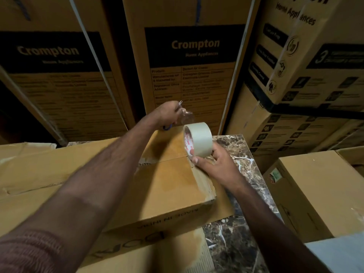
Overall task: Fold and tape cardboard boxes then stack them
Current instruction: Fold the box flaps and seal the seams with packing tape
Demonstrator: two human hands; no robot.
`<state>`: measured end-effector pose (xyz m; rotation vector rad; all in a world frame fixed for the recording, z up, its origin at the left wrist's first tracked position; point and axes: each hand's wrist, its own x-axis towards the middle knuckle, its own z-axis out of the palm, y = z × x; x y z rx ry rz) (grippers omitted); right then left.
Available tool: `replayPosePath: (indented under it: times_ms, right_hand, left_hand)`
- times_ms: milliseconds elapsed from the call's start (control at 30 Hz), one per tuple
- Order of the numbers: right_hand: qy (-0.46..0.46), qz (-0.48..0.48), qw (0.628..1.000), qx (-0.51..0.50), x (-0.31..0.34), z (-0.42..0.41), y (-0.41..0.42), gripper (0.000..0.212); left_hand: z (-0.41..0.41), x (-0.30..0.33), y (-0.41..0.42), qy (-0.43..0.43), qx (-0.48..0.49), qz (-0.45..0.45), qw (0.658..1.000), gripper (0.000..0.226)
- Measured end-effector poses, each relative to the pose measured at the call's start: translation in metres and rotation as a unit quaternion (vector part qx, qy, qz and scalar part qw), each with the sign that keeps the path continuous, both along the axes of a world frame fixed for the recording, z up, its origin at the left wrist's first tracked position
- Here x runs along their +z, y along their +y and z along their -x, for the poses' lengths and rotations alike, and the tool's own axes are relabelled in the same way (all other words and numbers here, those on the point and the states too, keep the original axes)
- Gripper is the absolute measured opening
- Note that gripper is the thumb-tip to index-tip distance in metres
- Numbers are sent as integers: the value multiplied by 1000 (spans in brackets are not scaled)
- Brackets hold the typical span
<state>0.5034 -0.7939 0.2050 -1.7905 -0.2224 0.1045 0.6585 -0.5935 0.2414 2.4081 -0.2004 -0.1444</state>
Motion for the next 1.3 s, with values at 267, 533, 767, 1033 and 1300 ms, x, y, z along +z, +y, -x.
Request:
replayPosePath:
  times_ms: [267, 533, 767, 1033, 1300]
  right_hand:
    - [-24, -85, 995, -38, 24, -6, 9, 48]
    - [-10, -97, 994, -47, 28, -4, 15, 46]
    - [-8, -94, 995, -42, 31, -8, 12, 32]
    - [-7, -81, 996, -38, 31, -15, 11, 34]
    - [-1, -76, 996, -45, 30, -15, 10, 30]
  left_hand:
    - [-6, -17, -3, -71, 36, -126, 989, 31]
    - [-18, -21, 8, -70, 45, -100, 991, 25]
    - [-28, -24, 6, -38, 0, -148, 988, 26]
    - [-39, -30, 8, 61, -57, -200, 976, 26]
    - [-43, -28, 9, 168, -87, -183, 965, 30]
